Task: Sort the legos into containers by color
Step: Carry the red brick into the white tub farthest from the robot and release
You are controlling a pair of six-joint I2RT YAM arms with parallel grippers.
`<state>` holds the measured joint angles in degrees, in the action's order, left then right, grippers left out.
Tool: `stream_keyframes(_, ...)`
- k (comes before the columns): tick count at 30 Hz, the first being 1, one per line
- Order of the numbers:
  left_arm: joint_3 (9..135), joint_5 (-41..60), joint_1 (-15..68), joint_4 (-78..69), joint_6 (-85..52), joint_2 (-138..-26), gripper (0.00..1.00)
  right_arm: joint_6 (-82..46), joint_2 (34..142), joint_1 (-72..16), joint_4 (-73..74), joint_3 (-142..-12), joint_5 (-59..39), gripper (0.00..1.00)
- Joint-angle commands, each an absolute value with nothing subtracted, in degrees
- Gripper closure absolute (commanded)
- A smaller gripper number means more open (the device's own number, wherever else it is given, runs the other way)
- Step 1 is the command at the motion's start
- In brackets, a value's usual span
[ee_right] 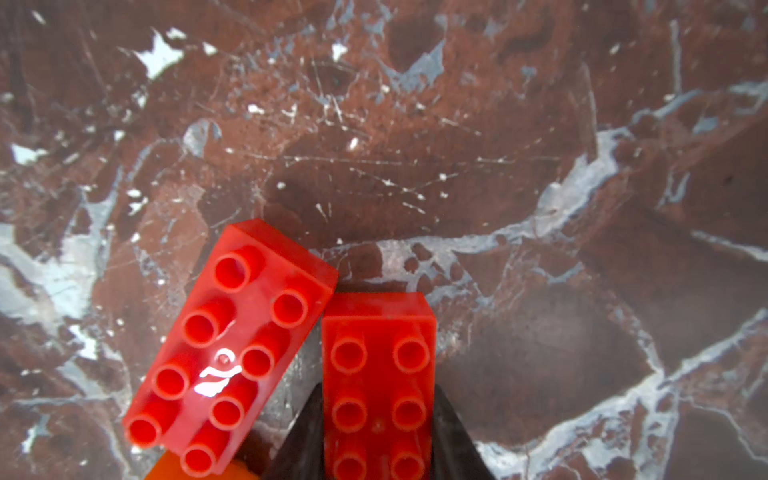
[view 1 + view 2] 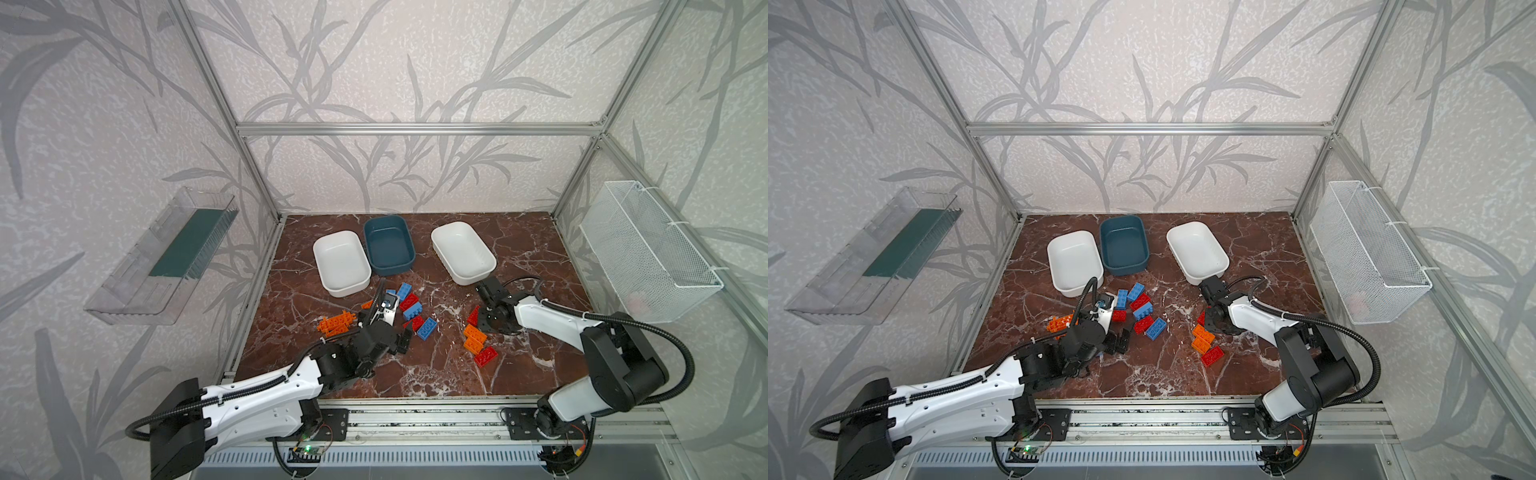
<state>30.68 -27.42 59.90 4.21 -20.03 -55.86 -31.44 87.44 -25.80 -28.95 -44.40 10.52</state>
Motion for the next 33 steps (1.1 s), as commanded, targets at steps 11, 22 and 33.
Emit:
stream_keyframes(11,40.68,-32.9,59.94,11.62,-23.53,-60.34,0.01,-23.56,85.11,-25.58,-40.57,-64.01,14.87,0.79)
stream_keyframes(22,50.33,-33.68,58.98,12.96,-19.43,-71.87,0.01,-18.45,114.36,-21.79,-38.09,-93.54,10.29,0.77)
stream_keyframes(33,51.42,-32.84,57.6,11.18,-18.27,-72.56,0.01,-18.28,138.52,-18.41,-53.12,-128.39,4.99,0.44)
